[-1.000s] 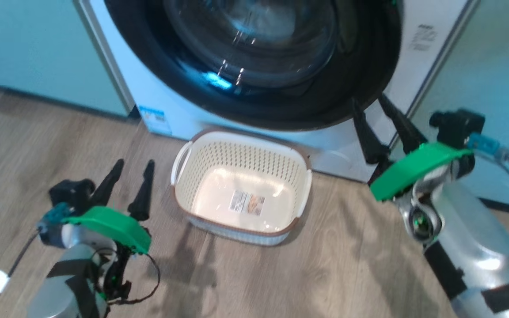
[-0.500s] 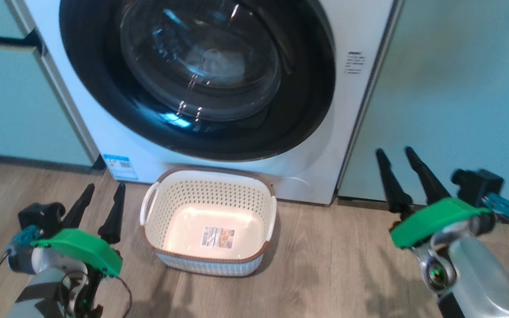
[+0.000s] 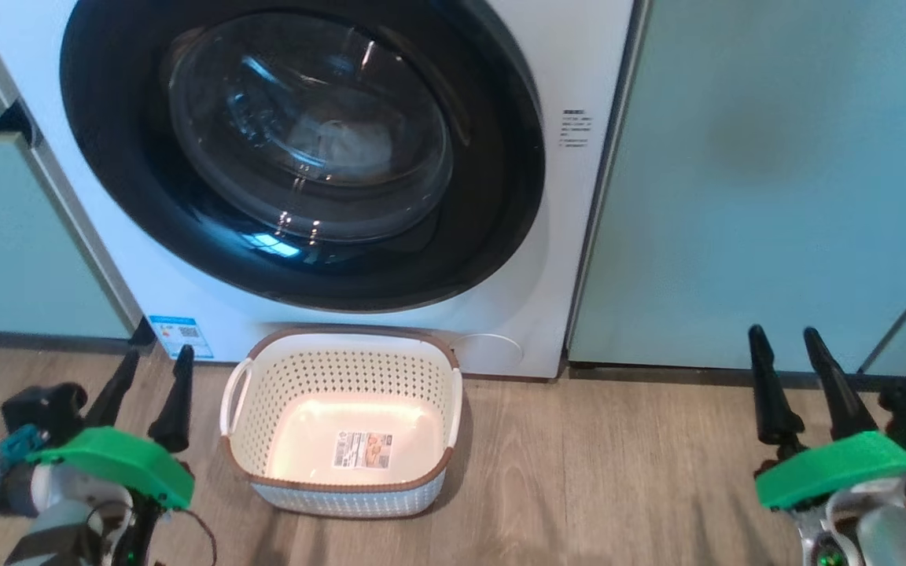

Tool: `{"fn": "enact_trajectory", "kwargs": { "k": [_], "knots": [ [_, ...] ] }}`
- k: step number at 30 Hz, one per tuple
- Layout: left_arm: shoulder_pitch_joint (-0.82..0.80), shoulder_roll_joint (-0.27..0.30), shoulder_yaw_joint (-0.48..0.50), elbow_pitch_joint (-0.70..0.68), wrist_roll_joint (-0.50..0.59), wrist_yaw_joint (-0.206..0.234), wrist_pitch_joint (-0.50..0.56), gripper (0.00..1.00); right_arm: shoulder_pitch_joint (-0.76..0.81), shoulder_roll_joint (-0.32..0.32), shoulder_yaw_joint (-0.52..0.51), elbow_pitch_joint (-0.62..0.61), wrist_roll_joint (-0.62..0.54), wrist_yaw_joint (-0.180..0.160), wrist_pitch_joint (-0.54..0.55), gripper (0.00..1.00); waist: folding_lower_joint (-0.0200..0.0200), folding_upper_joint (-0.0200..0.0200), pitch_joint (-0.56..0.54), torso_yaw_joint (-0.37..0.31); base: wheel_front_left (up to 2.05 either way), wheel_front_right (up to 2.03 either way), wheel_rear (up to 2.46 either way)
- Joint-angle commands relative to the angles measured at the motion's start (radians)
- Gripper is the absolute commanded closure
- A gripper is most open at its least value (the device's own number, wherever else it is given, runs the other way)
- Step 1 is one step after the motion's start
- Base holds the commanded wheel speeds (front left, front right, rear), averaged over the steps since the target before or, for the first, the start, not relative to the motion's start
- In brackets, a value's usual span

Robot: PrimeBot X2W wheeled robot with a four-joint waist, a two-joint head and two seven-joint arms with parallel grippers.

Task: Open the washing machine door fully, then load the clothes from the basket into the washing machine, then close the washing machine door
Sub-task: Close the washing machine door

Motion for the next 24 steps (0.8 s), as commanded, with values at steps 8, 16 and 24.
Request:
{"fn": "enact_trajectory", "kwargs": {
  "k": [8, 16, 24],
  "knots": [
    [-0.020, 0.022, 0.050, -0.020, -0.006, -0.001, -0.009, 0.00, 0.019, -0.003, -0.032, -0.045, -0.024, -0.003, -0.007, 0.00, 0.0001, -0.0001, -0.018, -0.032, 0.00, 0.00, 0.00],
    [-0.037, 0.017, 0.049, -0.008, 0.000, -0.001, -0.009, 0.00, 0.056, -0.001, -0.070, -0.055, -0.034, -0.003, -0.007, 0.00, 0.0001, -0.0001, -0.016, -0.041, 0.00, 0.00, 0.00],
    [-0.051, 0.012, 0.064, 0.009, -0.001, -0.001, -0.009, 0.00, 0.070, 0.003, -0.084, -0.053, -0.046, -0.003, -0.007, 0.00, 0.0001, -0.0001, -0.016, -0.045, 0.00, 0.00, 0.00]
  ]
}}
